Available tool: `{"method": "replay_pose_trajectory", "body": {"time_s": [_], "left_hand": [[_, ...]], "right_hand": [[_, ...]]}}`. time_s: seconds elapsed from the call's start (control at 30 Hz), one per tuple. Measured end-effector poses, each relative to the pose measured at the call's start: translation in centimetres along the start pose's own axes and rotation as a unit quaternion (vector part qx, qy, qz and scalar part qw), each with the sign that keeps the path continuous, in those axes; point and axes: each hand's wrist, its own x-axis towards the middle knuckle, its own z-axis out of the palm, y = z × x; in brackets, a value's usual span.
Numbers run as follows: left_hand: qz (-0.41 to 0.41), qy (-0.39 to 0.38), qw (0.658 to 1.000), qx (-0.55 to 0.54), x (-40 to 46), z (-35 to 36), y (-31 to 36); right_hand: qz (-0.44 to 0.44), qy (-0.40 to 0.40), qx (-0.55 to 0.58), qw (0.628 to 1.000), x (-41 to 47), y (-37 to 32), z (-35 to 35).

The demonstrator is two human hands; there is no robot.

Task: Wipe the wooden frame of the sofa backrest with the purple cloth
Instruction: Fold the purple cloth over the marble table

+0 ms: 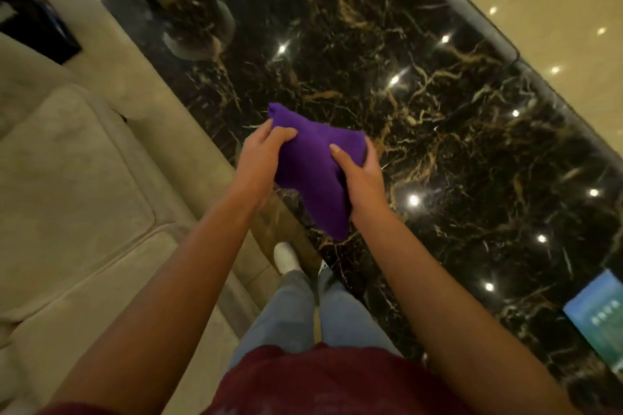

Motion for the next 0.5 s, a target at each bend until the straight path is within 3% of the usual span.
{"method": "replay_pose_trajectory", "body": {"time_s": [0.13, 0.23, 0.37, 0.5], "left_hand": [[0.099, 0.115, 0.985, 0.083, -4.6, -3.0, 1.2], [0.140, 0.099, 0.982, 0.082, -7.6, -5.3, 2.1], [0.120, 0.039, 0.990, 0.060, -11.2, -8.2, 3.5], [0.135, 0.031, 0.990, 0.015, -16.4, -13.3, 5.0]], "right_hand": [[-0.138, 0.006, -0.096, 0.986, -3.8, -3.2, 2.9], [-0.185, -0.043, -0.137, 0.972, -6.3, -4.7, 5.4], [-0.233, -0.091, -0.218, 0.943, -9.9, -6.5, 7.3], [-0.298, -0.123, -0.226, 0.919, -14.5, -8.5, 11.3]]}}
